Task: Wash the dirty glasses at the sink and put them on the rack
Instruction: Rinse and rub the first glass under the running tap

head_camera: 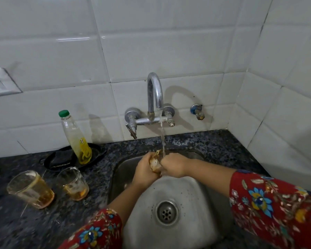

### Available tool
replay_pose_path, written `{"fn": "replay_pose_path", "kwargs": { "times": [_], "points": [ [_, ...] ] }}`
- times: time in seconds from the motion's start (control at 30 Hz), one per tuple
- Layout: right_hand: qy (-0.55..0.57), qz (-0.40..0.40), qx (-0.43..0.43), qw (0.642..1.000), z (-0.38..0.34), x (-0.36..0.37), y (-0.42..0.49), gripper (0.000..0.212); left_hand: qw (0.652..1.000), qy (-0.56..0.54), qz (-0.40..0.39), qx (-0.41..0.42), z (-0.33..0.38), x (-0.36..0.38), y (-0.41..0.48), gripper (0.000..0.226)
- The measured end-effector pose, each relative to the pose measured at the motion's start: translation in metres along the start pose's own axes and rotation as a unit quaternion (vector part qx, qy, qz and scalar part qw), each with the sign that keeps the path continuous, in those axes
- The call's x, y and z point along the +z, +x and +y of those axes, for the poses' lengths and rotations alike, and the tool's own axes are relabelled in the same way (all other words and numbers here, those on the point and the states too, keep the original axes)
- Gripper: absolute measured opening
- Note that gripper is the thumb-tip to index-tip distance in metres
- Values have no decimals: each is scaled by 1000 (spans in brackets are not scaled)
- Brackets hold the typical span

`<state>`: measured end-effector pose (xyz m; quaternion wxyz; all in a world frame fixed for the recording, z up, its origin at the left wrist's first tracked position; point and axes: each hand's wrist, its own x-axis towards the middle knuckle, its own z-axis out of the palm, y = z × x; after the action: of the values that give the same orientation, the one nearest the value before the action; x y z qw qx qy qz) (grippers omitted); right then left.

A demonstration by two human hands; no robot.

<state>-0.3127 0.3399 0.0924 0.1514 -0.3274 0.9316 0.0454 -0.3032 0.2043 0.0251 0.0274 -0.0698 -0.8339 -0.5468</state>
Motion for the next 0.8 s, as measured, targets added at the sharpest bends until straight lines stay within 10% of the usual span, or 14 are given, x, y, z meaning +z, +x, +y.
{"fn": "replay_pose_path", "kwargs": {
  "times": [0.13, 0.33, 0.47, 0.67, 0.8],
  "points": [
    [-255, 22, -136, 957, 24, 1, -5, 15, 985, 40, -155, 56, -3, -20, 6, 63],
    [37, 19, 1, 999, 4, 9, 3, 16, 999, 27, -32, 25, 3, -1, 7, 43],
    [-190, 47, -102, 975, 21, 6, -8, 14, 983, 44, -172, 44, -2, -14, 13, 56],
    [-144, 3, -34, 989, -4, 12, -6, 12, 999, 28, -28, 22, -5, 8, 1, 30],
    [-229, 70, -131, 962, 16, 4, -14, 12, 992, 68, -107, -10, 4, 6, 4, 46]
  ]
}}
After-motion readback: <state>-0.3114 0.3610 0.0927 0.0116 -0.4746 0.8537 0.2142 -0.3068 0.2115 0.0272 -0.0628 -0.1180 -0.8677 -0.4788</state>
